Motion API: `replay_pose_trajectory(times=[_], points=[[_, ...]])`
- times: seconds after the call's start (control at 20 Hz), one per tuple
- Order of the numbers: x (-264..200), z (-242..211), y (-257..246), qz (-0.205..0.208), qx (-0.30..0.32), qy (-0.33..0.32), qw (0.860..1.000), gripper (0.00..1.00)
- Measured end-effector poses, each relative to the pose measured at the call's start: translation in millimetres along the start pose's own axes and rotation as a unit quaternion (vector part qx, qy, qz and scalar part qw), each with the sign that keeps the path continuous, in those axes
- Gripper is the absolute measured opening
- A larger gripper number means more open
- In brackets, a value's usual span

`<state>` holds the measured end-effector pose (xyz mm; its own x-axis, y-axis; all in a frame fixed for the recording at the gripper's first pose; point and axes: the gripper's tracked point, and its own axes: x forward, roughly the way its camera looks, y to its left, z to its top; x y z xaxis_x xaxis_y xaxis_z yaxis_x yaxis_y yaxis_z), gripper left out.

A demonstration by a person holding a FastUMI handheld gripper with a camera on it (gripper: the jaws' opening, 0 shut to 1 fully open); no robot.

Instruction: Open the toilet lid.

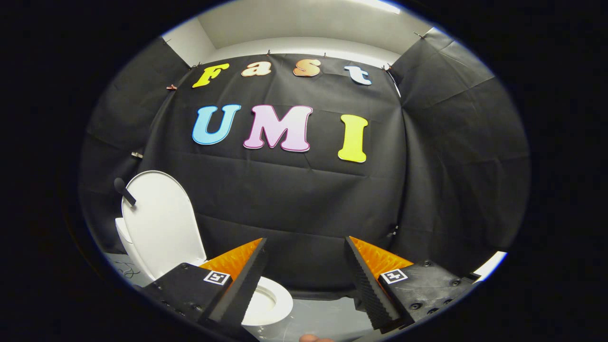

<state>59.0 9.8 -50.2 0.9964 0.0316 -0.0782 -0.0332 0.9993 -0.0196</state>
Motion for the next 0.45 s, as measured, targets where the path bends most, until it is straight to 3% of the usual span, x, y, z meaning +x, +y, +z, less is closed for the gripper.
replay_pose_trajectory(times=[0.45], points=[[0.9, 0.4, 0.5, 0.002, 0.000, 0.000, 1.000, 0.99]])
